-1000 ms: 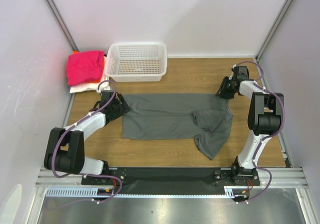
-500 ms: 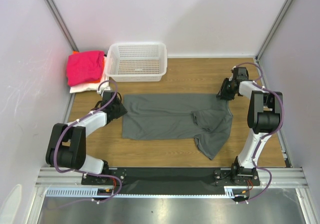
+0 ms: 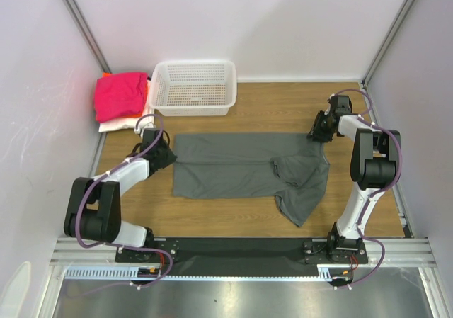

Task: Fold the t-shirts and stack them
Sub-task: Fold the tshirt

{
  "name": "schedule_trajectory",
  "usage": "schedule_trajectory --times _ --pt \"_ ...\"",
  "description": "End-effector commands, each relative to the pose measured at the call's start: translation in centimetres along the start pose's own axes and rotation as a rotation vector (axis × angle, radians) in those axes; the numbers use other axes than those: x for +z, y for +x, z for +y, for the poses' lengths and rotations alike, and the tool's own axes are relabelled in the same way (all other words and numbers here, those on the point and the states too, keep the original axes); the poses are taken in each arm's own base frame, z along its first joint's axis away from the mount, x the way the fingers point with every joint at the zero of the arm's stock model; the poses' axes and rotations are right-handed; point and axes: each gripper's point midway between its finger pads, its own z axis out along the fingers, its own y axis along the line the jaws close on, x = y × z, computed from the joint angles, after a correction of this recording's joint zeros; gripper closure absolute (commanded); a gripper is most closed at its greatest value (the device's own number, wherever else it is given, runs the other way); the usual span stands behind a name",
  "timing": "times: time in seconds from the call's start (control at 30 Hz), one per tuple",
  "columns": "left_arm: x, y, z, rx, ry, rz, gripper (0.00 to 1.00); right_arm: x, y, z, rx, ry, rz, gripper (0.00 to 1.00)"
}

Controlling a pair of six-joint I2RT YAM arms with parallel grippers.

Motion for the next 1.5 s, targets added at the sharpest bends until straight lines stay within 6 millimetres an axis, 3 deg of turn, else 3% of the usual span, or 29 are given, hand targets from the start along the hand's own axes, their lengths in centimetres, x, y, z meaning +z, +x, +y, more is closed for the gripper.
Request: schedule_trajectory --times 0.0,0.37,0.53,0.67,0.8,0.97,1.03,1.17,1.27,1.4,1.47 --pt "-1.1 -2.3 0.0 0.003 0.004 -0.068 1.00 0.3 -1.0 -0.9 -0.005 0.040 -0.024 0.64" --pt "-1.0 -1.4 0.3 0.014 0.016 -0.048 0.94 0.2 -1.0 -0.9 -0.004 0.038 -0.020 0.64" --pt "-1.2 -1.2 0.0 0.021 0.034 -0.042 0.78 -0.5 -1.4 -0.1 -0.012 0.013 -0.030 0.63" --pt "-1.7 -1.9 -0.3 0.040 0.047 -0.061 0.61 -2.6 -2.8 2.0 -0.032 -0.042 -0.061 0.57" --pt "-3.0 -4.3 -1.8 0.076 0.074 -0.109 0.43 -6.0 -3.9 3.7 -0.051 -0.067 -0.104 0.47" --pt "-4.6 -7.4 -4.1 0.140 0.118 -0.167 0.32 -8.5 -1.9 4.4 -0.028 -0.082 -0.072 0.43" --pt "-4.7 -8.0 -4.7 0.185 0.126 -0.183 0.31 -9.0 -0.2 4.5 -0.055 -0.077 -0.067 0.41" --pt "-3.5 -8.6 -6.1 0.212 0.150 -0.179 0.32 -8.6 1.2 2.3 -0.020 0.015 -0.075 0.40" --pt "-2.2 -9.0 -8.1 0.221 0.198 -0.169 0.38 -8.2 0.9 2.1 0.048 0.010 -0.096 0.44" --pt "0.8 -8.7 -9.2 0.204 0.195 -0.130 0.53 -6.5 -0.4 2.1 0.081 0.010 -0.139 0.52" --pt "2.4 -7.6 -9.6 0.180 0.211 -0.082 0.56 -5.6 -1.0 1.9 0.078 0.016 -0.148 0.55"
